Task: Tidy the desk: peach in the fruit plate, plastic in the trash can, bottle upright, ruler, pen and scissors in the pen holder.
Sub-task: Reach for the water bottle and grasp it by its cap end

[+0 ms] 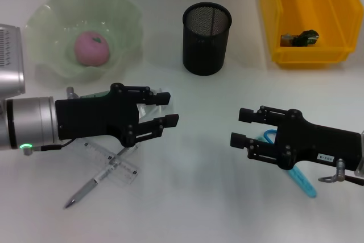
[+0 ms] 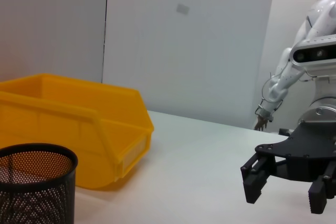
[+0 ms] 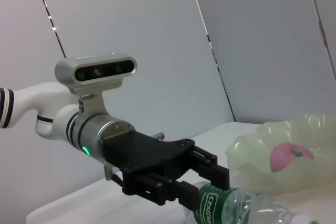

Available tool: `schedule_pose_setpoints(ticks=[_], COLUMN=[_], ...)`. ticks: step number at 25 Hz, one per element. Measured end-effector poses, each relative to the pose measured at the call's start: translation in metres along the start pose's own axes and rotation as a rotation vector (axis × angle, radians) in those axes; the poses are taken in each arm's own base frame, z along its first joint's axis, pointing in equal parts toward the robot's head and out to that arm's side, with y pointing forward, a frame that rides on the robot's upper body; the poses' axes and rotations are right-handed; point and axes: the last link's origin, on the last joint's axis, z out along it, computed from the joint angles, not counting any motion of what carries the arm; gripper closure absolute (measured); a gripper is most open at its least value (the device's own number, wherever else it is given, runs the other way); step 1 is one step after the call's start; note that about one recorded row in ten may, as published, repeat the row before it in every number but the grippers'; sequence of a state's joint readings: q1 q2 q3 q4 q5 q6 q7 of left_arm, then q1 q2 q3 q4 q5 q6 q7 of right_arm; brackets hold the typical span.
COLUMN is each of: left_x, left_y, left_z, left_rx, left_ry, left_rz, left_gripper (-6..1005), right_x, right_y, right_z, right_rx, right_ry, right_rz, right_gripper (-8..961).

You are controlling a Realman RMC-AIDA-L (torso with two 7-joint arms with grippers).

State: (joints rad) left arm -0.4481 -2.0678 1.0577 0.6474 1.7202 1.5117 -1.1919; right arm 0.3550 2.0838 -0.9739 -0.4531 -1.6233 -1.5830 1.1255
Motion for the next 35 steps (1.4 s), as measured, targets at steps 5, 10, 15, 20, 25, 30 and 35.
schedule_pose_setpoints(ticks=[5,10,15,20,25,30,35], left_x=[0.01,0.036,0.056,0.063,0.064,0.059,0.06], left_y=[-0.01,-0.032,-0.053,-0.054,-0.052,-0.052,-0.055], left_z=[0.004,0.015,0.04,0.048,0.05,0.051,0.055], left_rx=[0.022,0.069,0.097,0.076,0.072,0.067,0.089], left_ry=[-0.018,-0.084,-0.324,-0.388,-0.449,-0.517,-0.527], left_rz=[0.028,0.006,0.022,0.065,0.111,0.136,0.158], left_gripper=[547,546,538,537,463,334,308], right_x=[0.004,0.01,0.016,0.018,0.017,0.015,0.014], right_y=[0.002,0.005,0.008,0.009,0.009,0.008,0.009], right_z=[0.0,-0.002,-0.002,-0.002,-0.001,0.002,0.005], right_rx=[0.001,0.007,0.006,0.005,0.002,-0.003,-0.011], right_ry=[0.006,0.002,0.004,0.001,0.001,-0.001,-0.004], right_rz=[0.018,0.049,0.075,0.087,0.085,0.081,0.085], right_gripper=[323,323,323,323,323,324,324])
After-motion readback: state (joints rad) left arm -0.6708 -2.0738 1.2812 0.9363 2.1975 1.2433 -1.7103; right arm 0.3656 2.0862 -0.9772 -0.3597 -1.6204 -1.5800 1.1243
